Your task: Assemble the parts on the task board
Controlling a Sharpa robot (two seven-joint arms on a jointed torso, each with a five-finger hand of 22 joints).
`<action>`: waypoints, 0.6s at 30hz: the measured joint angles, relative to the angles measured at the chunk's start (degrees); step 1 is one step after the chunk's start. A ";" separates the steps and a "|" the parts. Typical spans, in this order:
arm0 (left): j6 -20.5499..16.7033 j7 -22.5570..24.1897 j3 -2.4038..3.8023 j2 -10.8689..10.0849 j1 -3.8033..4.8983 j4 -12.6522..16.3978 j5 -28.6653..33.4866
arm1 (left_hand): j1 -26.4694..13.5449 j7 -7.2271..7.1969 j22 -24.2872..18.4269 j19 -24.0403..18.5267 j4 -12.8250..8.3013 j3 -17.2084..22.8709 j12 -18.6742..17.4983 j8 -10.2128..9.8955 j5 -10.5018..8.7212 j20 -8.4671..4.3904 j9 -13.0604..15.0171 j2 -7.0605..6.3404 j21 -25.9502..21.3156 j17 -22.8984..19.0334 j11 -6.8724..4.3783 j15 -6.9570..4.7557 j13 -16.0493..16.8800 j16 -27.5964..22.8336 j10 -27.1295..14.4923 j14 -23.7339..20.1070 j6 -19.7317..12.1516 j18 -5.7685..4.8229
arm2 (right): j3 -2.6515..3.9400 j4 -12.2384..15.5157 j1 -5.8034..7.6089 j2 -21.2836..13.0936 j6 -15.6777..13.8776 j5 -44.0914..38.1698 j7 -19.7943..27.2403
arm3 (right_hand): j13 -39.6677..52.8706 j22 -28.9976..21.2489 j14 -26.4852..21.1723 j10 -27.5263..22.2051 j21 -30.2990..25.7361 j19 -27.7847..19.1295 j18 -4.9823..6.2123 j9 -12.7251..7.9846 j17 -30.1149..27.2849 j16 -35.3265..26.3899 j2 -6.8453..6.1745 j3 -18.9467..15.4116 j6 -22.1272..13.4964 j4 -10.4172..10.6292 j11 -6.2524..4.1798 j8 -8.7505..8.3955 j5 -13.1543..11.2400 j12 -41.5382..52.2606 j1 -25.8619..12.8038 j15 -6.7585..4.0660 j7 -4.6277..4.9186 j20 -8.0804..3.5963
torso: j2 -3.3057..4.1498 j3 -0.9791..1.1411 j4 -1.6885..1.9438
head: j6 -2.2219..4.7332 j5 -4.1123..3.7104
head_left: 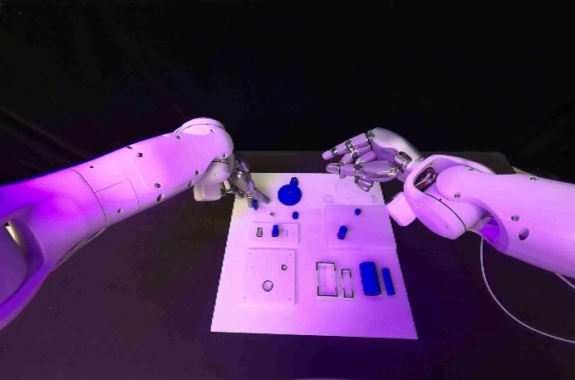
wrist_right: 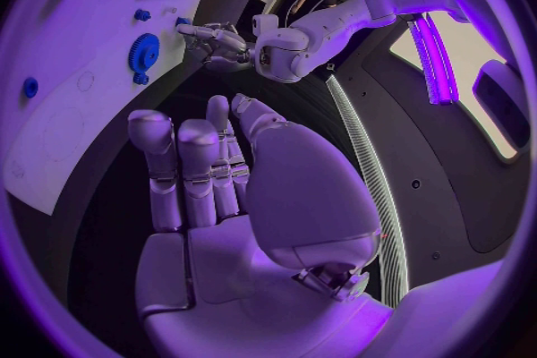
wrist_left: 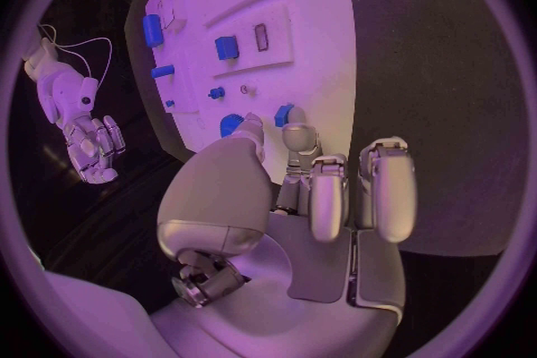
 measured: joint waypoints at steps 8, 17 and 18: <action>-0.16 0.08 -0.01 -0.01 -0.04 -0.05 0.08 | 3.60 -0.29 0.00 0.00 -1.09 0.64 0.23 1.09 0.00 0.00 0.13 2.33 0.00 0.00 -0.20 0.00 0.00 0.00 0.20 0.00 0.29 0.00 | 0.00 -0.01 0.00 -0.02 0.05 -0.02 0.00 | 0.00 0.00 0.00 0.00 0.00 0.00 -0.02 0.00 0.00 0.00 0.00 0.00 0.00 0.00 0.00 0.00 0.00 0.00 0.00 0.00 0.00 0.00 | -0.03 0.04 0.02 | -0.08 -0.03; -0.60 0.23 0.02 -0.06 -0.05 0.08 0.19 | 12.04 -0.89 0.00 0.12 -6.83 7.16 0.21 1.14 -0.23 -0.53 0.21 4.84 0.00 -0.01 -0.80 -0.43 -0.47 0.00 -0.42 0.01 -0.81 0.00 | 0.00 -0.03 0.00 -0.04 0.14 -0.04 0.00 | -0.03 -0.03 0.00 0.03 -0.22 -0.13 -0.04 0.00 0.00 0.00 0.00 0.00 0.00 0.00 0.03 0.00 0.00 0.00 0.00 0.00 -0.01 0.13 | -0.03 0.04 0.02 | -0.15 -0.03; -0.77 0.28 0.04 -0.07 -0.02 0.11 0.25 | 12.60 -0.82 0.00 0.22 -7.50 8.39 0.03 1.14 -0.37 -0.63 0.15 4.74 0.00 -0.01 -0.76 -0.43 -0.55 0.00 -0.49 0.01 -1.06 0.01 | 0.00 -0.04 0.00 -0.04 0.16 -0.04 0.00 | -0.06 -0.09 0.00 0.03 -0.25 -0.21 -0.04 0.00 0.00 0.00 0.00 0.00 0.00 0.00 0.03 0.00 0.00 0.00 0.00 0.00 -0.01 0.21 | -0.03 0.04 0.02 | -0.20 0.00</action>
